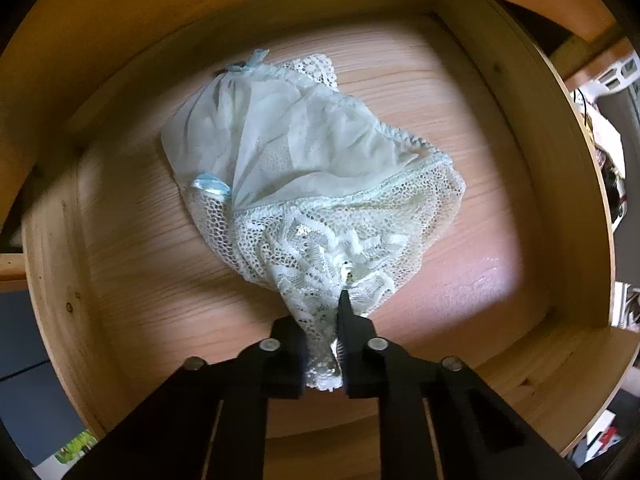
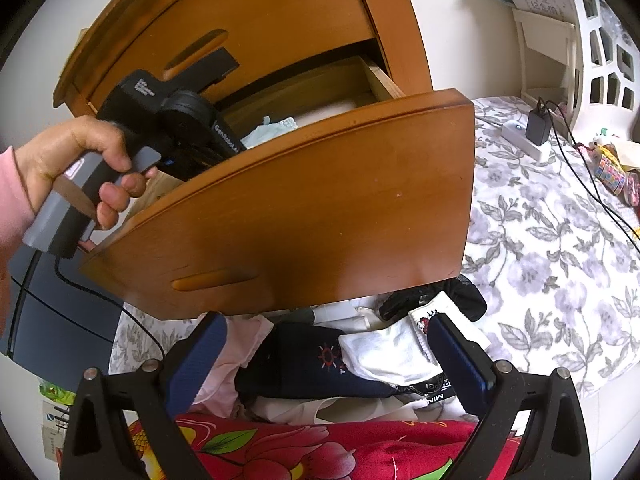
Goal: Organize soft objects
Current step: 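Close the left tool on the pale green lace underwear, then lift the lace underwear up out of the drawer with the left tool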
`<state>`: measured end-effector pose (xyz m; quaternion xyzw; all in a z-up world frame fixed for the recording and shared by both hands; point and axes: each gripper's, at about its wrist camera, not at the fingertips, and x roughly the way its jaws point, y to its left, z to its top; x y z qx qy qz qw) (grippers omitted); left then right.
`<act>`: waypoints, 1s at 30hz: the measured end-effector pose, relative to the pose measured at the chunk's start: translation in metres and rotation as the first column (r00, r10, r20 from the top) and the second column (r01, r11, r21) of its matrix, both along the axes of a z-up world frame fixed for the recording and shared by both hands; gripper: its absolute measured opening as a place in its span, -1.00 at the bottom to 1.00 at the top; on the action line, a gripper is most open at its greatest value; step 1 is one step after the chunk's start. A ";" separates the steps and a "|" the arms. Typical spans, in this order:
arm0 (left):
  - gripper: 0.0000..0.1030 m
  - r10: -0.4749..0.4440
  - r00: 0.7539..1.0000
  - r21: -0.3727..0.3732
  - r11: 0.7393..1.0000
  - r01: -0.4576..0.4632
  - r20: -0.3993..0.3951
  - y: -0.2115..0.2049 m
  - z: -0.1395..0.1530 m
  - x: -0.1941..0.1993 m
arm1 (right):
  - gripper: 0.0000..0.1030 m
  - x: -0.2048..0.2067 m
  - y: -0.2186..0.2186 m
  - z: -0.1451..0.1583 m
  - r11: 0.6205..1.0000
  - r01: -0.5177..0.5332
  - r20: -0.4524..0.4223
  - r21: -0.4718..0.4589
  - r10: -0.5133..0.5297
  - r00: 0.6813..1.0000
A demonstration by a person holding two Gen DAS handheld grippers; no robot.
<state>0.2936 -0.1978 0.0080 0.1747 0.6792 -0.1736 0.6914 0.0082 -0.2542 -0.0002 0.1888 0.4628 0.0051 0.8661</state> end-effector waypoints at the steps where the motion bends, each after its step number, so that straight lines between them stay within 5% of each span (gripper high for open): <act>1: -0.81 -0.004 1.000 -0.002 1.000 0.004 0.009 -0.001 0.004 -0.005 | 0.97 0.000 0.000 0.000 1.000 0.001 0.000 0.001 -0.001 1.000; 10: -0.85 -0.009 0.986 -0.106 0.994 0.027 0.164 0.009 0.063 -0.034 | 0.97 0.000 0.000 0.001 1.000 0.008 -0.001 -0.006 -0.008 1.000; 19: -0.87 0.062 0.922 -0.218 0.976 0.025 0.382 0.041 0.118 -0.070 | 0.97 -0.002 0.002 0.003 0.999 0.015 0.002 -0.037 -0.015 1.000; 30: -0.87 0.206 0.848 -0.386 0.923 -0.003 0.488 0.096 0.140 -0.110 | 0.97 -0.004 0.006 0.007 0.996 0.026 0.008 -0.088 -0.026 1.000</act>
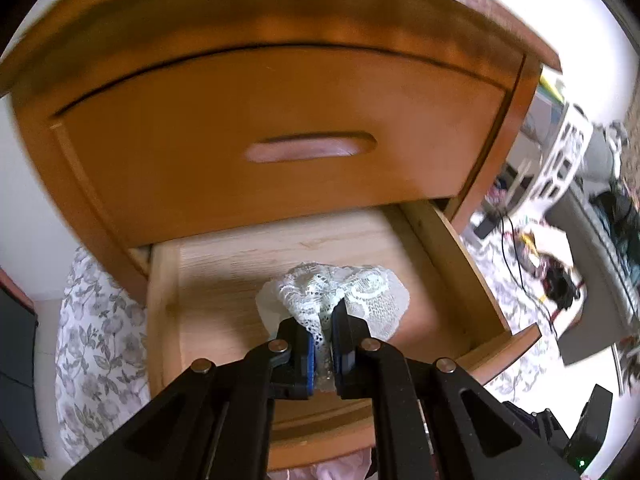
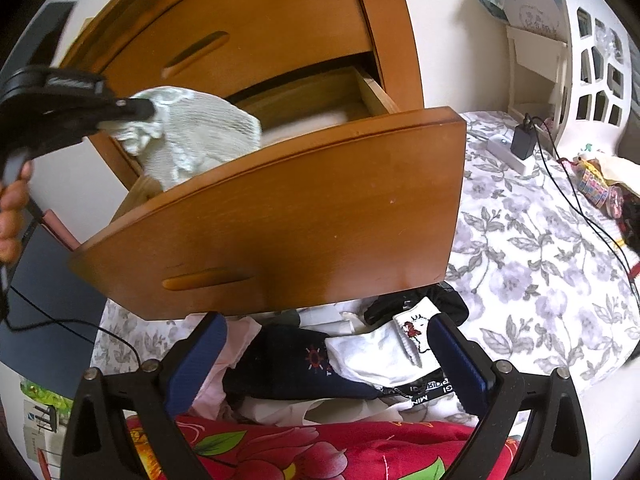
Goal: Organize soft objects
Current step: 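Lift the lace underwear up out of the drawer with the left tool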
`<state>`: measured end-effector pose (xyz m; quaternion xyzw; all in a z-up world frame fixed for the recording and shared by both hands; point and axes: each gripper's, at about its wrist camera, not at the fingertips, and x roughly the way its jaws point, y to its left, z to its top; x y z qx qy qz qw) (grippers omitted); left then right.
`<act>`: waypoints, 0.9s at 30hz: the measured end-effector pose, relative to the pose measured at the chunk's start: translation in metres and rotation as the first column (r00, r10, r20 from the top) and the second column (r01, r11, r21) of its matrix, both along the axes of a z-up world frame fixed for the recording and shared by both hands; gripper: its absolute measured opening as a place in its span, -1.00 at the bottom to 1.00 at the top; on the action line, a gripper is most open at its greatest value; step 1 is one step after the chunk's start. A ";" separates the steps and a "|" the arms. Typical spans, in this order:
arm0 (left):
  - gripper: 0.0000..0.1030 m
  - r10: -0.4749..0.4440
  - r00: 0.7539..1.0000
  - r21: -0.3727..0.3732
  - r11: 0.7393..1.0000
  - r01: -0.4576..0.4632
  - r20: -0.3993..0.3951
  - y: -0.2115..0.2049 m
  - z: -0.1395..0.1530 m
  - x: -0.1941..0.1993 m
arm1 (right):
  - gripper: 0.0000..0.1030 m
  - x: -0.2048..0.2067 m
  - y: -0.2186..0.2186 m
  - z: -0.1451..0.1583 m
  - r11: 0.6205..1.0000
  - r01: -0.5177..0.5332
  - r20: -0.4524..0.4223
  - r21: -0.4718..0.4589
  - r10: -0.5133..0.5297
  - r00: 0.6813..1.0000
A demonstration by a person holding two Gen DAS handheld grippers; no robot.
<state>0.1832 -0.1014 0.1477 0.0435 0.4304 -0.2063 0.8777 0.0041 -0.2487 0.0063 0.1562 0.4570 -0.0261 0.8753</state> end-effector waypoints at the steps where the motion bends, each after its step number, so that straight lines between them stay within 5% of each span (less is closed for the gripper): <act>1: -0.87 0.016 1.000 -0.016 1.000 -0.016 0.018 0.008 0.004 -0.006 | 0.97 0.000 0.000 0.000 1.000 0.000 0.000 -0.005 0.000 1.000; 13: -0.87 0.174 0.967 -0.198 0.971 -0.137 0.183 0.087 0.039 -0.065 | 0.97 -0.001 0.005 0.003 0.999 0.002 -0.004 -0.044 -0.002 1.000; 27: -0.87 0.264 0.933 -0.292 0.938 -0.188 0.246 0.141 0.060 -0.140 | 0.97 -0.003 0.006 0.005 0.998 -0.002 -0.004 -0.063 0.002 1.000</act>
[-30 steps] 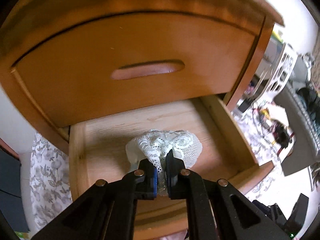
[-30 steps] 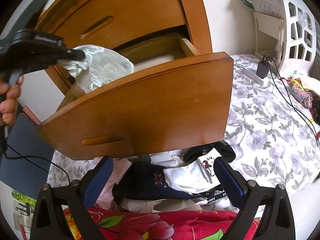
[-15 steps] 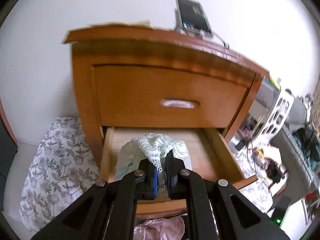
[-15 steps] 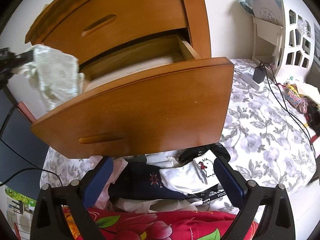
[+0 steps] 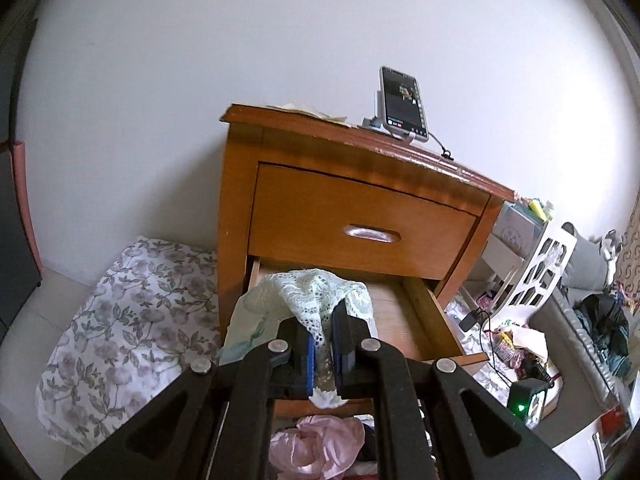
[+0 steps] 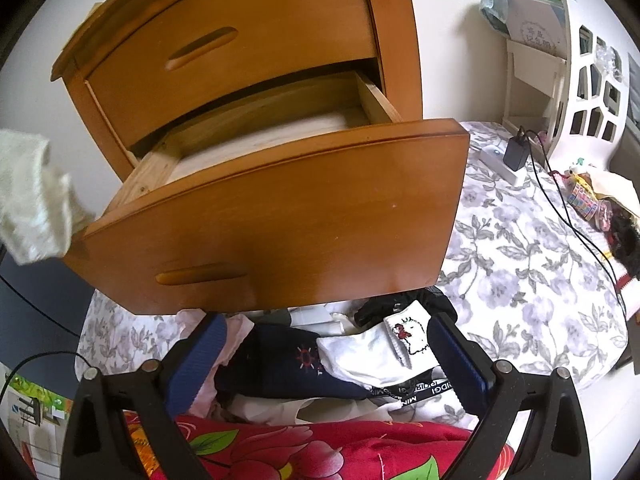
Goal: Organize soft objects
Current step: 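Lift the lace underwear up out of the drawer with the left tool, then carry the lace underwear down toward the bed with the left tool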
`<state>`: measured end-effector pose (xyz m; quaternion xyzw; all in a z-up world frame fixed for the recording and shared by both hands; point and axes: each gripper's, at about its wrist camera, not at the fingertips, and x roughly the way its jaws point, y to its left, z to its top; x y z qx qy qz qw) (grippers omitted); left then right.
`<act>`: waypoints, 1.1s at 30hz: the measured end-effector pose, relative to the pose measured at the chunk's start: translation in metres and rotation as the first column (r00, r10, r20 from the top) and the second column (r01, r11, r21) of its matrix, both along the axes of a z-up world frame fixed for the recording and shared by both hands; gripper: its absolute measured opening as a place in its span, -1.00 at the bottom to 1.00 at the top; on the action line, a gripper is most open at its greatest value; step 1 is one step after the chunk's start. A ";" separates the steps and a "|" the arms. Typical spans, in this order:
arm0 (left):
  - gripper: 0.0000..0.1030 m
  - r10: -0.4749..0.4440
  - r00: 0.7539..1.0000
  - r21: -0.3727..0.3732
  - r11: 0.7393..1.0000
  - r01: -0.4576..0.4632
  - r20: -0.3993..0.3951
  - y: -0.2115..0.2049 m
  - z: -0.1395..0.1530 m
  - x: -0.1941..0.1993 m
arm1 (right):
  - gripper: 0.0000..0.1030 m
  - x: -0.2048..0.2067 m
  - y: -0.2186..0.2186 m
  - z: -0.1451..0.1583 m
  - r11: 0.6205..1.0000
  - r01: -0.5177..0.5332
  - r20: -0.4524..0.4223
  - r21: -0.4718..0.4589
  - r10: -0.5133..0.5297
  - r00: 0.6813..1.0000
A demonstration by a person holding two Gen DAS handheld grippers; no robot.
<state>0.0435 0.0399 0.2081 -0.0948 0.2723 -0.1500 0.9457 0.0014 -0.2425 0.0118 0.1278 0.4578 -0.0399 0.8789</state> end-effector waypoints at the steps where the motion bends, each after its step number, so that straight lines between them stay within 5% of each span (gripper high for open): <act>1: -0.87 0.004 1.000 -0.001 1.000 -0.004 0.007 0.002 0.001 -0.005 | 0.97 0.000 0.000 0.000 1.000 0.001 0.001 -0.002 -0.001 1.000; 10: -0.87 0.016 0.999 -0.028 0.999 -0.015 0.048 0.017 0.011 -0.036 | 0.97 -0.001 0.004 0.003 0.999 -0.001 0.000 -0.043 0.001 1.000; 22: -0.87 -0.075 0.996 -0.021 0.997 0.077 0.051 0.002 0.013 -0.056 | 0.97 -0.003 0.006 0.004 0.998 0.004 0.000 -0.069 -0.004 1.000; 33: -0.87 -0.153 0.984 0.029 0.987 0.156 -0.091 -0.029 -0.027 -0.039 | 0.97 -0.002 0.006 0.003 0.998 0.004 -0.007 -0.065 -0.004 1.000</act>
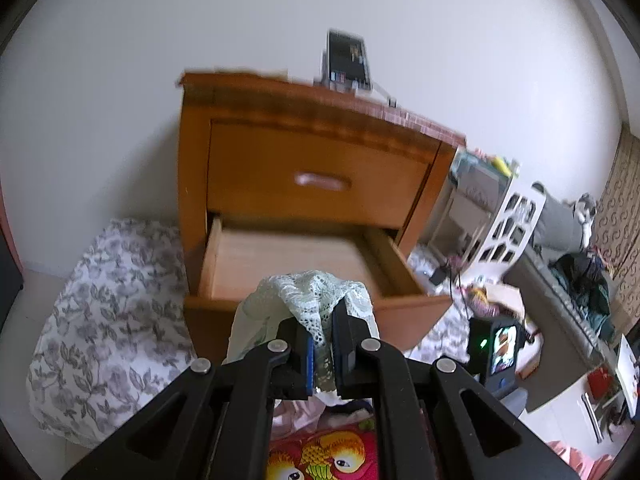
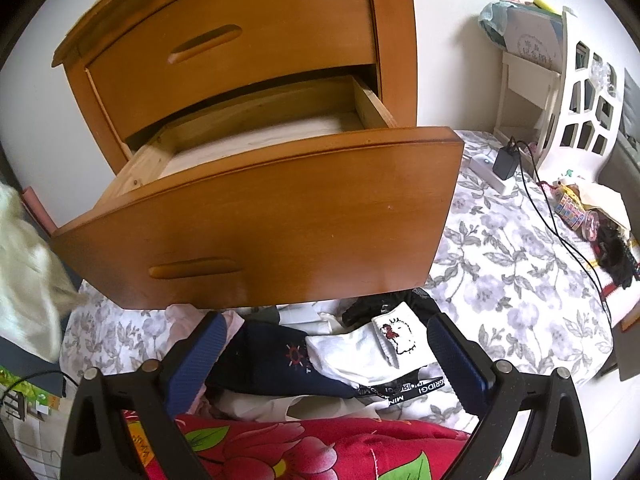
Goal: Organize soft objects
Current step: 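Carry the lace underwear down toward the bed with the left tool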
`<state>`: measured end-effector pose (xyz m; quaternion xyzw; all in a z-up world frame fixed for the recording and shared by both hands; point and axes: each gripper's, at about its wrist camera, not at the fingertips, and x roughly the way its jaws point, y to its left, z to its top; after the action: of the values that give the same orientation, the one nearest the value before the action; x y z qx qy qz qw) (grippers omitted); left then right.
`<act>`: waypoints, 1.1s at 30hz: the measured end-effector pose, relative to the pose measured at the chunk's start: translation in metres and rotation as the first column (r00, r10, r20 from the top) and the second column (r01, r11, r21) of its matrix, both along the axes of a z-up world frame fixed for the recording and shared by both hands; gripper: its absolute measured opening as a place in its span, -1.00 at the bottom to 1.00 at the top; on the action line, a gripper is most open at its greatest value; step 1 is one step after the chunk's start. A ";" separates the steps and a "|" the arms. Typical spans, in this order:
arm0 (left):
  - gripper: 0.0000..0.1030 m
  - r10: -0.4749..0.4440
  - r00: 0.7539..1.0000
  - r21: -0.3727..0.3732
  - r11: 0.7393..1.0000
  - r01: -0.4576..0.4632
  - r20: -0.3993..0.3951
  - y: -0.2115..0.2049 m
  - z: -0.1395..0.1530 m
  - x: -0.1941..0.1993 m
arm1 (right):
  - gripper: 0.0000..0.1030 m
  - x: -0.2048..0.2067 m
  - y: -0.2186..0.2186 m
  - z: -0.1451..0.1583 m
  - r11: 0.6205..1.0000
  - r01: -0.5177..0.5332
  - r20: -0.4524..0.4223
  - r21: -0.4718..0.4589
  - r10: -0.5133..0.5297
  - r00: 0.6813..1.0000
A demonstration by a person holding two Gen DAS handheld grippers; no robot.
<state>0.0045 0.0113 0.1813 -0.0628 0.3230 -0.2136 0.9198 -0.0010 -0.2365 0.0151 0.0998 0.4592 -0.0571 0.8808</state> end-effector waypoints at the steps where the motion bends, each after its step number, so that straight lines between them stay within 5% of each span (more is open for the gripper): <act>1: -0.87 -0.009 1.000 0.006 1.000 0.009 -0.026 -0.003 -0.008 0.004 | 0.97 0.000 0.000 0.000 1.000 0.001 -0.001 0.002 -0.001 1.000; 14: -0.87 -0.066 0.956 0.059 0.995 0.086 -0.284 -0.048 -0.101 0.039 | 0.98 0.000 -0.001 -0.001 1.000 0.001 -0.002 0.011 -0.001 1.000; 23: -0.87 -0.175 0.950 -0.043 0.985 0.170 -0.260 -0.066 -0.096 0.038 | 0.98 0.000 -0.001 -0.001 1.000 0.001 -0.002 0.013 -0.001 1.000; 28: -0.87 -0.177 0.952 -0.037 0.984 0.173 -0.251 -0.069 -0.098 0.043 | 0.98 0.000 -0.001 -0.001 1.000 0.002 -0.002 0.011 -0.002 1.000; 33: -0.87 -0.092 0.902 0.022 0.994 0.112 -0.421 -0.070 -0.148 0.071 | 0.98 0.001 -0.001 -0.001 1.000 0.002 -0.003 0.011 -0.002 1.000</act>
<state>0.0754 -0.0591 0.0337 -0.0694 0.5207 -0.2355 0.8176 -0.0004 -0.2370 0.0138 0.1050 0.4609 -0.0554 0.8795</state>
